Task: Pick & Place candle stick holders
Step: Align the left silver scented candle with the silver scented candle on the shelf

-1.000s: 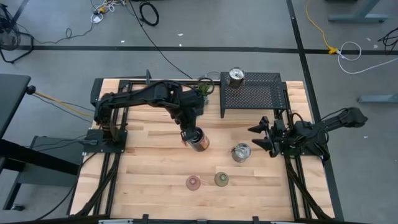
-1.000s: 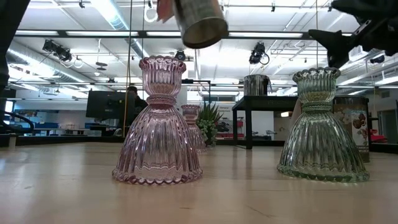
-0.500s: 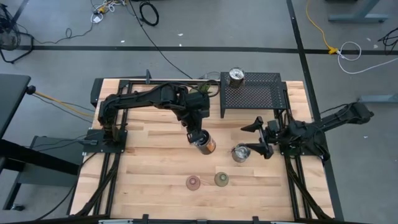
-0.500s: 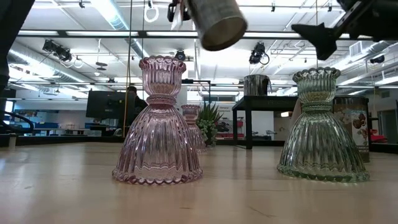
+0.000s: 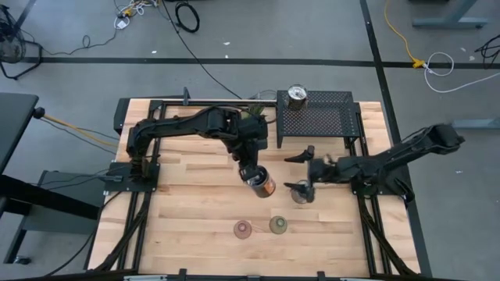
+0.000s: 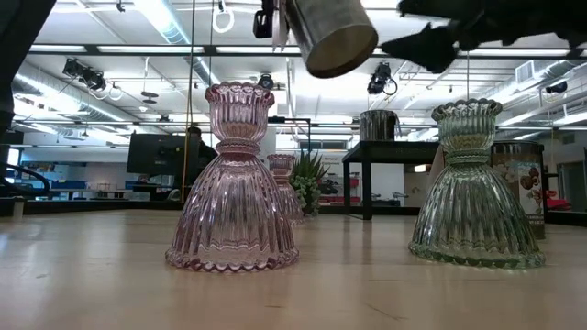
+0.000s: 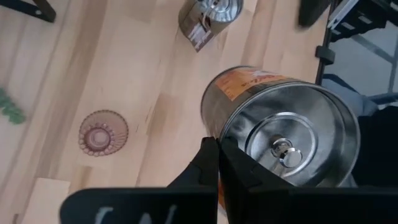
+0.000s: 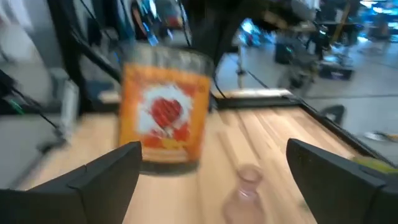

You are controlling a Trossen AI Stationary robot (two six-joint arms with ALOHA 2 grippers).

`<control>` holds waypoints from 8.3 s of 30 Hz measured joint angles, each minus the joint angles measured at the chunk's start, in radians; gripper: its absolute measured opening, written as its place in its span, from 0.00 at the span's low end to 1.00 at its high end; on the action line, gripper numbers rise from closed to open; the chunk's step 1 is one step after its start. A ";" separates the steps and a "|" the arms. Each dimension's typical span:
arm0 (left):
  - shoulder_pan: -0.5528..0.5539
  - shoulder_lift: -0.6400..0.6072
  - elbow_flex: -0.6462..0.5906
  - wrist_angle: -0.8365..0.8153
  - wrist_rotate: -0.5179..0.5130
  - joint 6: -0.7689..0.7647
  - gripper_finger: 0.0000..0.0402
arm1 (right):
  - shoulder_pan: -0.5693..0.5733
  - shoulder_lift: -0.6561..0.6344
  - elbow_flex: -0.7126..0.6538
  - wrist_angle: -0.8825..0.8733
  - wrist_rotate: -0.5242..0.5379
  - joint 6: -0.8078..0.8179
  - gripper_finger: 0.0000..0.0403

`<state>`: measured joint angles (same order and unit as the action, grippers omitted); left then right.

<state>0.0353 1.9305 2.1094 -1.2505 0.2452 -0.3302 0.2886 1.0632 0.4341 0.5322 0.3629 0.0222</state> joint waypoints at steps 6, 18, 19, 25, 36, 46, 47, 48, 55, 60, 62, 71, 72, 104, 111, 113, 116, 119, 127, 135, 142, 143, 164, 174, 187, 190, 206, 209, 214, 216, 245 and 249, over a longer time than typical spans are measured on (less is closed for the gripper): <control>-0.001 0.000 0.000 -0.034 -0.003 0.008 0.00 | -0.026 0.150 0.115 -0.009 0.010 0.005 0.98; 0.000 0.000 0.000 -0.096 -0.077 0.075 0.00 | -0.042 0.312 0.238 0.000 -0.117 0.047 0.98; 0.000 0.000 0.000 -0.095 -0.077 0.079 0.00 | -0.045 0.324 0.246 0.000 -0.118 0.046 0.98; 0.000 -0.001 0.000 -0.090 -0.076 0.082 0.00 | -0.062 0.404 0.310 0.001 -0.120 0.044 0.98; 0.000 -0.002 0.000 -0.083 -0.076 0.101 0.00 | -0.087 0.496 0.375 0.059 -0.177 0.043 0.98; 0.000 -0.002 0.000 -0.083 -0.076 0.108 0.00 | -0.082 0.500 0.375 0.039 -0.152 0.067 0.94; 0.000 -0.002 0.000 -0.083 -0.076 0.108 0.00 | -0.082 0.500 0.375 0.037 -0.148 0.067 0.92; 0.000 -0.002 0.000 -0.083 -0.078 0.108 0.00 | -0.082 0.500 0.375 0.037 -0.146 0.067 0.90; 0.001 -0.002 0.000 -0.083 -0.080 0.111 0.00 | -0.082 0.500 0.376 0.033 -0.120 0.094 0.84; 0.001 -0.002 0.000 -0.081 -0.080 0.111 0.00 | -0.082 0.500 0.376 0.032 -0.119 0.102 0.84; 0.001 -0.002 0.000 -0.080 -0.079 0.110 0.00 | -0.082 0.500 0.376 0.032 -0.120 0.109 0.84; 0.001 -0.015 0.002 -0.077 -0.087 0.107 0.07 | -0.072 0.479 0.376 0.006 -0.107 0.103 0.84; 0.003 -0.025 0.002 -0.079 -0.086 0.107 0.08 | -0.070 0.470 0.375 -0.013 -0.103 0.102 0.84; 0.145 -0.336 -0.022 -0.183 -0.496 0.229 0.05 | 0.097 -0.654 0.119 -0.771 0.736 0.048 0.84; 0.270 -0.404 -0.240 -0.005 -0.371 0.285 0.04 | 0.050 -0.808 0.126 -0.737 0.884 -0.138 0.84; 0.312 -0.429 -0.323 0.058 -0.331 0.303 0.04 | 0.036 -0.838 0.125 -0.744 0.835 -0.164 0.84; 0.355 -0.459 -0.443 0.206 -0.283 0.320 0.04 | 0.010 -0.863 0.125 -0.750 0.824 -0.186 0.84; 0.394 -0.490 -0.553 0.341 -0.196 0.343 0.04 | -0.016 -0.862 0.125 -0.784 0.819 -0.172 0.84; 0.446 -0.541 -0.749 0.551 -0.091 0.349 0.04 | -0.114 -0.869 0.125 -1.063 0.758 0.091 0.84; 0.445 -0.541 -0.872 0.794 -0.011 0.338 0.04 | -0.190 -0.872 0.105 -1.086 0.744 0.233 0.84; 0.442 -0.539 -0.933 0.910 0.048 0.330 0.04 | -0.324 -0.867 0.031 -1.043 0.704 0.248 0.84; 0.438 -0.539 -0.940 0.924 0.048 0.323 0.04 | -0.348 -0.866 0.023 -1.025 0.653 0.254 0.84; 0.386 -0.539 -0.947 0.952 0.067 0.316 0.04 | -1.181 -0.403 -0.057 -0.476 -0.429 0.025 0.84; 0.386 -0.538 -0.947 0.953 0.066 0.338 0.04 | -1.320 -0.206 -0.056 -0.253 -0.618 -0.040 0.84; 0.386 -0.538 -0.947 0.992 0.067 0.343 0.04 | -1.410 0.018 -0.054 -0.016 -0.695 0.014 0.84; 0.386 -0.538 -0.947 0.997 0.067 0.343 0.04 | -1.409 0.053 -0.054 0.021 -0.711 0.015 0.84; 0.386 -0.538 -0.947 1.000 0.070 0.343 0.04 | -1.409 0.054 -0.054 0.021 -0.693 0.033 0.87; 0.386 -0.538 -0.947 1.000 0.071 0.343 0.04 | -1.407 0.054 -0.054 0.022 -0.692 0.018 0.83; 0.386 -0.538 -0.947 1.000 0.071 0.343 0.04 | -1.407 0.047 -0.056 0.023 -0.693 0.026 0.94; 0.386 -0.538 -0.947 1.000 0.071 0.343 0.04 | -1.407 0.042 -0.056 0.023 -0.694 0.025 0.96; 0.386 -0.538 -0.947 1.005 0.073 0.335 0.04 | -1.406 -0.085 -0.056 0.018 -0.653 0.040 0.98; 0.386 -0.538 -0.947 1.006 0.073 0.334 0.04 | -1.406 -0.085 -0.056 0.034 -0.701 0.057 0.95</control>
<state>0.4210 1.3924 1.1625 -0.2447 0.3187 0.0040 -1.1179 0.9787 0.3786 0.5659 -0.3384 0.0792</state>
